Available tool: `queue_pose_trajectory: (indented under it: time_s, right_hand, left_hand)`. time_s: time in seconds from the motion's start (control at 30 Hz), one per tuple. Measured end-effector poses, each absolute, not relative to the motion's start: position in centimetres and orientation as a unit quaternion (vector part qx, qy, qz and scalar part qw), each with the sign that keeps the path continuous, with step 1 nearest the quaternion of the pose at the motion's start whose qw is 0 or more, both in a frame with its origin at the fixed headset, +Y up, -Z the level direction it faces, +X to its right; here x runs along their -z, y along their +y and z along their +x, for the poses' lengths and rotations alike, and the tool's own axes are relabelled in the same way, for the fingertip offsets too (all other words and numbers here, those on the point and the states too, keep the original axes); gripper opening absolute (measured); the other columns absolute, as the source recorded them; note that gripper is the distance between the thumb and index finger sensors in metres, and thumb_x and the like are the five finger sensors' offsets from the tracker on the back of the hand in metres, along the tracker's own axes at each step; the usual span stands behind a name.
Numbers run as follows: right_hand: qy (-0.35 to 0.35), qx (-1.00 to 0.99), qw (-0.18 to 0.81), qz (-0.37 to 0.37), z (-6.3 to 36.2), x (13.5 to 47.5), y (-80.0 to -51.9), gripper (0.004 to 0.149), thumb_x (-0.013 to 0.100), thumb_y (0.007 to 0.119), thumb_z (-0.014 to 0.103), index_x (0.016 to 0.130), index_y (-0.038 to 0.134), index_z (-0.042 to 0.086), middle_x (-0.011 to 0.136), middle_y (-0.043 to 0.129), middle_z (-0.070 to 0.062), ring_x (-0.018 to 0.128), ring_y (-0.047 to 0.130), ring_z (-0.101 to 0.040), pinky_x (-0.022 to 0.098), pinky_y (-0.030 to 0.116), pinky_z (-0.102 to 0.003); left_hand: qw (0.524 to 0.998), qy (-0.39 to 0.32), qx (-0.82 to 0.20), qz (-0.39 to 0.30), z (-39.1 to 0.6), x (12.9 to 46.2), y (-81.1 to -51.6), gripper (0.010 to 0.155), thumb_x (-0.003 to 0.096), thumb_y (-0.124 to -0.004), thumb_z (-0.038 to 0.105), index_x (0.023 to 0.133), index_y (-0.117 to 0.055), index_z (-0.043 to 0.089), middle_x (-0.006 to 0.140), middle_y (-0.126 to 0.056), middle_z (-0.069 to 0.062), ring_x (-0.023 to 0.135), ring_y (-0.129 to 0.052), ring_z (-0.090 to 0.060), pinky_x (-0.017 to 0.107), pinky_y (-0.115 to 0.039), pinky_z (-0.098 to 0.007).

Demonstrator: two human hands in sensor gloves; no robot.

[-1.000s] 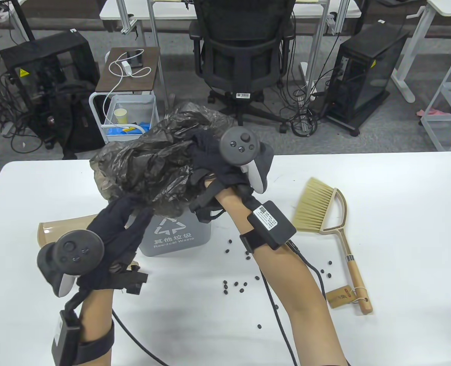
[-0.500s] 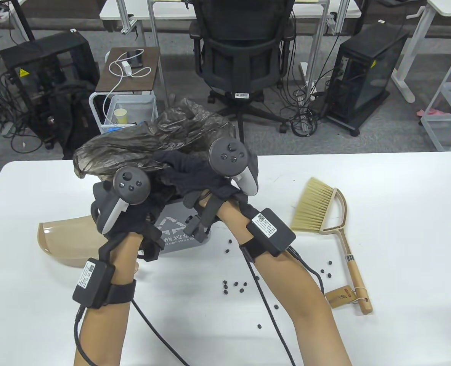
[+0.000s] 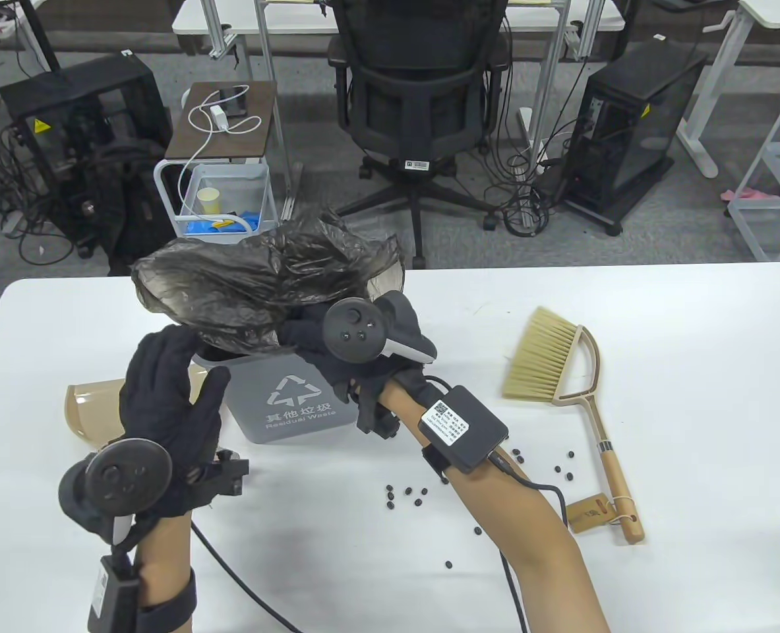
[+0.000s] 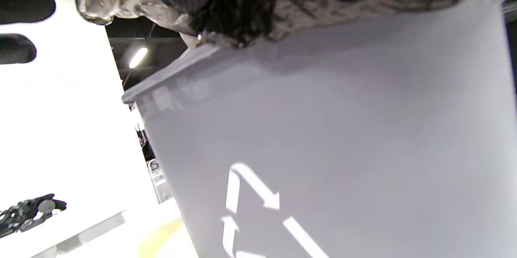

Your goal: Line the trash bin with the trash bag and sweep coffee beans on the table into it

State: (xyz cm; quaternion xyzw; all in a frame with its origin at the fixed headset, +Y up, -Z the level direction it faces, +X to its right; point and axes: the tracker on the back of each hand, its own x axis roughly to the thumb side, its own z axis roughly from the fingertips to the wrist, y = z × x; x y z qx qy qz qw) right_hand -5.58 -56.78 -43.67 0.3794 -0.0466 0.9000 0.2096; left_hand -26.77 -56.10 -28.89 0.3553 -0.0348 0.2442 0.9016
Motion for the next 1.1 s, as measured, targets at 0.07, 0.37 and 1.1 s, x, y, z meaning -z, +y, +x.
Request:
queue_pose_trajectory:
  time_s: [0.07,0.37,1.1]
  right_hand:
    - [-0.039,-0.892,0.213,0.396,-5.9,43.3,-57.0,0.045,0.050,0.070,0.032,0.095,0.068,0.031,0.109,0.059,-0.014,0.103,0.048,-0.044,0.073,0.037,-0.063]
    - [0.001,-0.894,0.204,0.399,-4.0,43.3,-57.7,0.061,0.046,0.074,0.045,0.102,0.054,0.031,0.114,0.046,-0.014,0.105,0.034,-0.044,0.074,0.029,-0.062]
    - [-0.040,-0.826,0.395,0.401,-0.6,44.1,-56.2,0.058,0.047,0.071,0.047,0.100,0.059,0.028,0.102,0.073,-0.011,0.094,0.067,-0.043,0.069,0.052,-0.060]
  left_hand:
    - [0.935,-0.014,-0.185,0.303,-26.3,29.8,-56.4,0.075,0.0555,-0.087,0.035,0.116,-0.043,0.029,0.129,-0.039,-0.001,0.120,-0.034,-0.036,0.083,-0.036,-0.068]
    - [0.935,0.064,-0.223,0.269,-29.3,32.5,-59.5,0.039,0.0560,-0.084,0.038,0.092,-0.084,0.022,0.119,-0.068,-0.001,0.115,-0.052,-0.036,0.082,-0.041,-0.068]
    - [0.958,0.019,-0.188,0.214,-28.1,34.2,-61.0,0.053,0.0574,-0.080,0.040,0.107,-0.066,0.029,0.124,-0.059,0.003,0.117,-0.050,-0.033,0.084,-0.041,-0.064]
